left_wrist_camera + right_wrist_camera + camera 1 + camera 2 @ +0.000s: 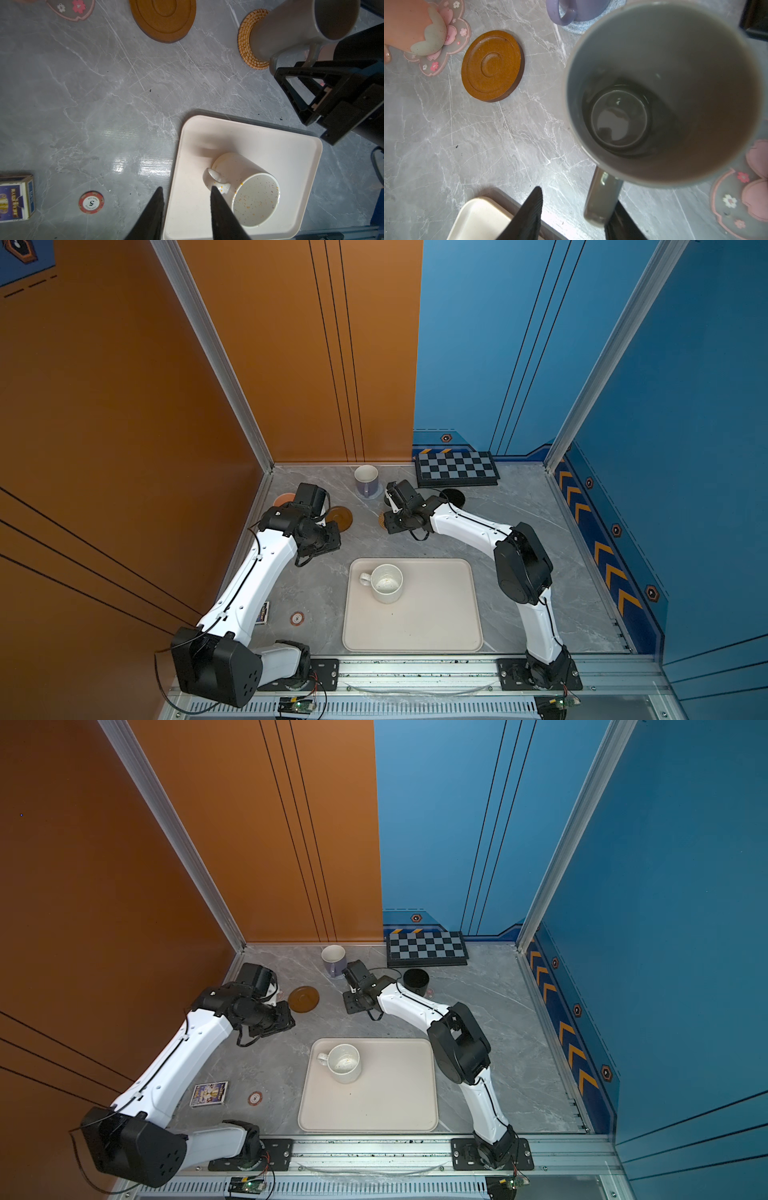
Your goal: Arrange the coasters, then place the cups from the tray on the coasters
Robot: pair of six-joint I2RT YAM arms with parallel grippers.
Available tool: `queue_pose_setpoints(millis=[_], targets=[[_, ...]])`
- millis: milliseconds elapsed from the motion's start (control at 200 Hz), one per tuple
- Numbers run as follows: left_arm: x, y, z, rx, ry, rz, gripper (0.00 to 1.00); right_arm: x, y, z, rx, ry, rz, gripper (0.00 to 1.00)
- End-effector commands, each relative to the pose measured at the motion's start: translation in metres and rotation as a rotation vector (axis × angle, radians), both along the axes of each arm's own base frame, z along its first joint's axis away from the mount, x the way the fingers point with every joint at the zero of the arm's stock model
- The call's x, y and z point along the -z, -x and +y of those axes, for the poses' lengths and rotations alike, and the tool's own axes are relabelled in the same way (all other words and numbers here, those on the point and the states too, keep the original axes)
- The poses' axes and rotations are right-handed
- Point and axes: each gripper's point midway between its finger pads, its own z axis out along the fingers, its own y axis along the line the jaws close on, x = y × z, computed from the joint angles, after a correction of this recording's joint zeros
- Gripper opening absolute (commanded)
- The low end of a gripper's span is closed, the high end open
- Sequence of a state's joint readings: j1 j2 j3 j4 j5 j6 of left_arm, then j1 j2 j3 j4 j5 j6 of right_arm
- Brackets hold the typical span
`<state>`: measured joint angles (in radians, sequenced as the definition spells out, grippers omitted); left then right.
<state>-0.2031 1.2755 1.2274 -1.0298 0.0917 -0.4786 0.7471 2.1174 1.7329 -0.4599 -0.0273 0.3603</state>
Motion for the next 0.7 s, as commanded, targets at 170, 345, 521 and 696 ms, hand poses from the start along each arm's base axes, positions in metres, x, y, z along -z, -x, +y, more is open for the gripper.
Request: queue_pose_setpoints(millis=[170,345,521,696], targets=[[0.009,0.015,0.002,0.034,-0.008,0.041,0.38,-0.033,0.004,-0.008,0.019,-0.029,-0.034,0.49],[0.012,0.027,0.010,0.089,-0.085,0.070,0.39,-0.066,0.016,-0.041,0.047,0.011,-0.098,0.50],[0.015,0.040,0.021,0.095,-0.165,0.106,0.39,-0.096,0.034,-0.092,0.108,0.056,-0.163,0.51],[0.008,0.050,0.000,0.246,-0.189,0.050,0.40,-0.115,0.061,-0.149,0.173,0.097,-0.194,0.53]])
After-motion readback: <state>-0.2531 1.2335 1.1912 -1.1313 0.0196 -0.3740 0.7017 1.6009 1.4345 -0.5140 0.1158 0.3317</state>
